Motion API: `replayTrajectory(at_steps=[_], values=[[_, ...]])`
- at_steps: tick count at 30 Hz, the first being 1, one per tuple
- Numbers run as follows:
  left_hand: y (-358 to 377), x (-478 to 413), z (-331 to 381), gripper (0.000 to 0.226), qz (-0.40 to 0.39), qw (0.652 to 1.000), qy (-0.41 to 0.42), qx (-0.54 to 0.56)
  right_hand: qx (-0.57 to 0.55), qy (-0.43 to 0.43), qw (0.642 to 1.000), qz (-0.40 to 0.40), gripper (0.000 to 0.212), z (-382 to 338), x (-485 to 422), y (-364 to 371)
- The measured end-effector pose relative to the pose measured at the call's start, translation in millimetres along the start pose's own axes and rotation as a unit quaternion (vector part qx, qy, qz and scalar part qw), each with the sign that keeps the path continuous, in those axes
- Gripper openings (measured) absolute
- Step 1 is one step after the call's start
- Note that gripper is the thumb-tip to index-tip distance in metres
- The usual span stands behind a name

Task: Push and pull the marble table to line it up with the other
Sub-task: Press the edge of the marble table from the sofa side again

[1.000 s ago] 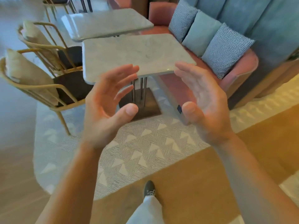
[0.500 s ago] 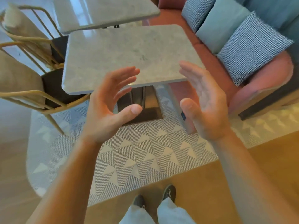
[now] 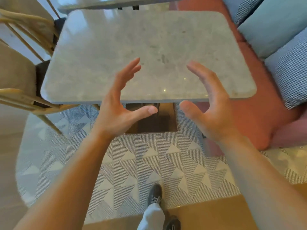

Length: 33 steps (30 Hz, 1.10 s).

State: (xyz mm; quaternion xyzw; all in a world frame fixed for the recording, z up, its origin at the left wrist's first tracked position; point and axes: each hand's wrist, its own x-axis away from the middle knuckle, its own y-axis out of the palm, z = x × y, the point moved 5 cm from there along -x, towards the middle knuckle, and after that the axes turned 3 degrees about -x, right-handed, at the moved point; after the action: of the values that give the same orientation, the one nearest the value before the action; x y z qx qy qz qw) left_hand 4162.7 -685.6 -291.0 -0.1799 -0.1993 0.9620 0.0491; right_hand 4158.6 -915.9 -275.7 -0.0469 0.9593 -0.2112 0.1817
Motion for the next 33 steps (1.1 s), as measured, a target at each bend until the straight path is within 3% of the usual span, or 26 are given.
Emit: replayTrajectory(at_steps=[3,6,9,11,13,19,33], values=[[19.5,-29.5,-70.7,0.109,-0.019,0.999,-0.011,-0.044,0.051,0.004,0.999,-0.003,0.079,70.0,-33.2,18.7],[38.1,-56.0,-138.3,0.115,-0.104,0.977,-0.06,-0.176,0.106,0.059,0.992,-0.043,0.094,139.2,-56.8,41.3],[48.0,-72.9,-190.0,0.128,-0.227,0.906,-0.07,-0.351,0.289,0.096,0.945,-0.116,0.116,192.6,-62.8,57.7],[46.9,-82.6,-207.6,0.131,-0.233,0.873,-0.032,-0.427,0.411,0.067,0.9,-0.129,0.121,210.9,-62.0,64.3],[47.3,-89.4,-214.4,0.129,-0.215,0.858,0.001,-0.466,0.46,0.042,0.881,-0.106,0.121,216.5,-64.3,70.9],[47.6,-91.7,-215.5,0.123,-0.197,0.85,0.031,-0.487,0.503,0.034,0.854,-0.126,0.134,216.7,-79.8,77.6],[65.4,-115.0,-215.6,0.115,-0.186,0.862,0.011,-0.471,0.524,-0.037,0.844,-0.108,0.126,246.0,-106.1,59.6]])
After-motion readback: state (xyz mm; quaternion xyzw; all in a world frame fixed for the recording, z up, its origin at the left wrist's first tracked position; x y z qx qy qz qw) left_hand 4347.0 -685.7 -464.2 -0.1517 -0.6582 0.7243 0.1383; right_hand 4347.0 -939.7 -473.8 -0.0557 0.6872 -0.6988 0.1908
